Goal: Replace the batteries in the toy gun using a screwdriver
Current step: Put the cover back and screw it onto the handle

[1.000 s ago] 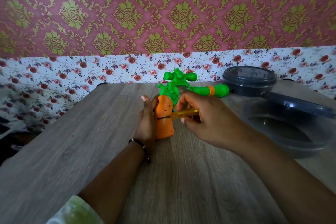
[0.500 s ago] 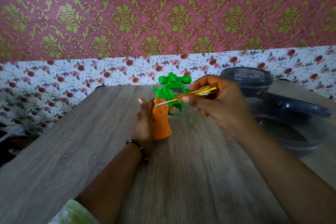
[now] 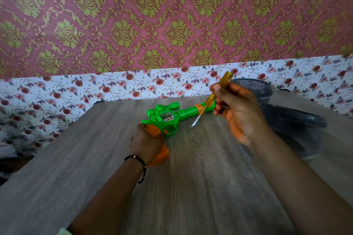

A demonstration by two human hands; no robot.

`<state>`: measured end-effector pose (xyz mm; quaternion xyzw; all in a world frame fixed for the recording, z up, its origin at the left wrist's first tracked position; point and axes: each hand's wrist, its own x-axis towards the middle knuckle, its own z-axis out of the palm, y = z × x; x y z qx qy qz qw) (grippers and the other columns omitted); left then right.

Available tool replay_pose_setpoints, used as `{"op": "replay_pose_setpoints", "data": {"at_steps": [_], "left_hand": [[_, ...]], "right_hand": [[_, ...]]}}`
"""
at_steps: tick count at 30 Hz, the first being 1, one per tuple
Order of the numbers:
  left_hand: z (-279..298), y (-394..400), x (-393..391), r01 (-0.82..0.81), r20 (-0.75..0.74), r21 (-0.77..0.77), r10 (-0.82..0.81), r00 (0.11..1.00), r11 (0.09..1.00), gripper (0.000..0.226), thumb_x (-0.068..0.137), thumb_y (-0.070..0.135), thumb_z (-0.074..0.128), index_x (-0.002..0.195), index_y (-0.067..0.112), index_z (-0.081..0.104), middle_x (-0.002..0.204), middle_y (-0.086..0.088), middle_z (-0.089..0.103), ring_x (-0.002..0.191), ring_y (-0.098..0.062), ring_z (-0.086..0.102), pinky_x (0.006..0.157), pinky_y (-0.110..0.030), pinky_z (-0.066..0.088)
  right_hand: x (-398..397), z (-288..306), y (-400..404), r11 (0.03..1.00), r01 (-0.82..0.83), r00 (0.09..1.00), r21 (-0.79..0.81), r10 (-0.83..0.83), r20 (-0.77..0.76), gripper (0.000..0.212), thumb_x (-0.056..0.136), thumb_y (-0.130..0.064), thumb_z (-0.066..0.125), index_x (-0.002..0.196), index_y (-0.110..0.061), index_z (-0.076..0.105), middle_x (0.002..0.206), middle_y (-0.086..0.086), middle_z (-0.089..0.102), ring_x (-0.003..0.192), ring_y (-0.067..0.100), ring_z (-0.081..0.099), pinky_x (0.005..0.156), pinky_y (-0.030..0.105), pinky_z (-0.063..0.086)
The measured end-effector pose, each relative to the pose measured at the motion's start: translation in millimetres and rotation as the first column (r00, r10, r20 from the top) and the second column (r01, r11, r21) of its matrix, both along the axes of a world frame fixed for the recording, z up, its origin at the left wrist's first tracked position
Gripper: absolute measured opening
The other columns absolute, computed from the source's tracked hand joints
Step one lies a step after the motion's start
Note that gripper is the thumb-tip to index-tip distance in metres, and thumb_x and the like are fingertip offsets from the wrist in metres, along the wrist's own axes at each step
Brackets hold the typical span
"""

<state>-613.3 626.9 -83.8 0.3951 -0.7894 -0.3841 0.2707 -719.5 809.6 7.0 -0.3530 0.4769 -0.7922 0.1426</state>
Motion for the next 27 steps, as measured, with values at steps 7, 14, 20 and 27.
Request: {"op": "replay_pose_setpoints", "data": {"at_steps": [7,14,20,27], "left_hand": [[9.6,13.7,7.5,-0.041,0.238,0.0,0.04,0.97,0.999,0.069,0.065,0.068,0.045,0.118,0.026,0.059,0.12,-0.013,0.066,0.117,-0.037,0.056,0.107,-0.056,0.036],[18.2,30.1,13.4,-0.097,0.408,-0.091,0.126,0.904,0.991,0.055,0.095,0.044,0.045,0.134,0.005,0.044,0.14,-0.02,0.043,0.134,-0.038,0.033,0.111,-0.049,0.024],[15.1,59.4,-1.9,0.036,0.159,-0.543,0.061,0.985,0.839,0.067,0.088,0.046,0.051,0.142,0.007,0.042,0.145,-0.017,0.04,0.139,-0.039,0.03,0.113,-0.05,0.025],[5.2,149.0,-58.8,0.489,0.066,-0.394,-0.507,0.86,0.778,0.104,0.069,0.074,0.033,0.153,0.015,0.021,0.154,-0.009,0.027,0.143,-0.023,0.027,0.118,-0.027,0.023]], "right_hand": [[-14.3,-12.2,-1.9,0.97,0.191,0.981,0.153,-0.189,-0.03,0.025,0.096,-0.033,0.045,0.084,-0.015,0.057,0.065,-0.001,0.05,0.044,0.008,0.039,0.042,0.02,0.032],[-11.7,-4.8,4.7,0.898,0.312,0.885,0.31,-0.155,-0.44,0.02,0.089,-0.008,0.057,0.079,-0.023,0.063,0.053,-0.014,0.056,0.052,-0.005,0.05,0.058,0.014,0.037],[-34.2,11.0,43.6,0.816,0.457,0.8,0.355,-0.203,-0.564,0.012,0.09,-0.019,0.057,0.084,-0.028,0.063,0.077,-0.001,0.066,0.073,0.011,0.06,0.074,0.033,0.047],[-132.6,21.8,97.4,0.241,0.776,0.622,0.583,-0.136,-0.771,0.02,0.094,-0.023,0.052,0.082,-0.008,0.057,0.075,0.007,0.055,0.068,0.02,0.05,0.062,0.029,0.035]]}}
